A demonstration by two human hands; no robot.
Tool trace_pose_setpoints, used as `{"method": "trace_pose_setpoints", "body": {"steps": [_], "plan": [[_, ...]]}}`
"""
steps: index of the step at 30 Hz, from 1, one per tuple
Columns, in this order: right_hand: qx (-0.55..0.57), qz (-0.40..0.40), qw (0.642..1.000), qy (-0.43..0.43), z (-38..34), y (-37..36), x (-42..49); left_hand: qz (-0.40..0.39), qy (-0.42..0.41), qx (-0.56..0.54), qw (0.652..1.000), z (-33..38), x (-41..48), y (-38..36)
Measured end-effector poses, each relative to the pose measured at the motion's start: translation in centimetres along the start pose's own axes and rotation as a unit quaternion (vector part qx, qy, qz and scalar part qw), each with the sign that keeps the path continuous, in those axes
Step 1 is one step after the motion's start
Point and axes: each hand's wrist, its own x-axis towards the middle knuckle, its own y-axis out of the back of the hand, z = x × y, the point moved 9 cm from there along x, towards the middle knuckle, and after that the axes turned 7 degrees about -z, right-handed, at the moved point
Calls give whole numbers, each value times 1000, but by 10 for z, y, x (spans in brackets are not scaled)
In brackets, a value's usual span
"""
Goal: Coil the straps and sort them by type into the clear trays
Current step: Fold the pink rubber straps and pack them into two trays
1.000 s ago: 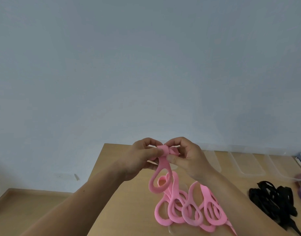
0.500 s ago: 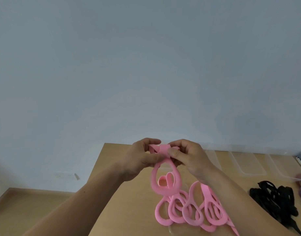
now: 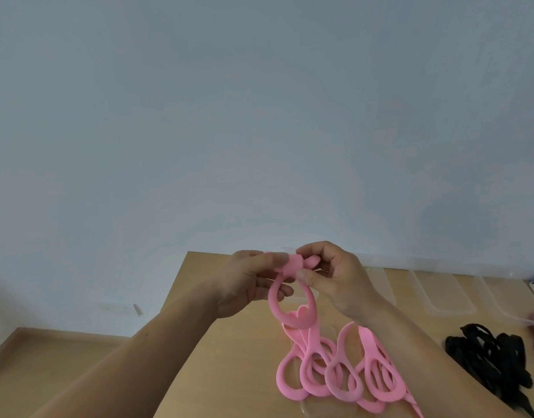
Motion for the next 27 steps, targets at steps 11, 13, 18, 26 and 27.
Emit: {"method": "trace_pose_setpoints", "body": {"steps": [11,13,18,26,27], "plan": [[22,-6,998,-58,5,3,-1,19,-56,28,998,6,-2,-1],[17,-9,996,-91,9,3,-1,18,-71,35,997,7,-2,-2],[-27,-4,993,-116,13,6,-5,42,-84,106,990,6,-1,1],[-40,29,997,-59,2,11,-6,45,-26,163,985,-3,1,-2],[-55,29,997,-48,0,11,-6,37,-12,165,985,-4,0,-3]]}}
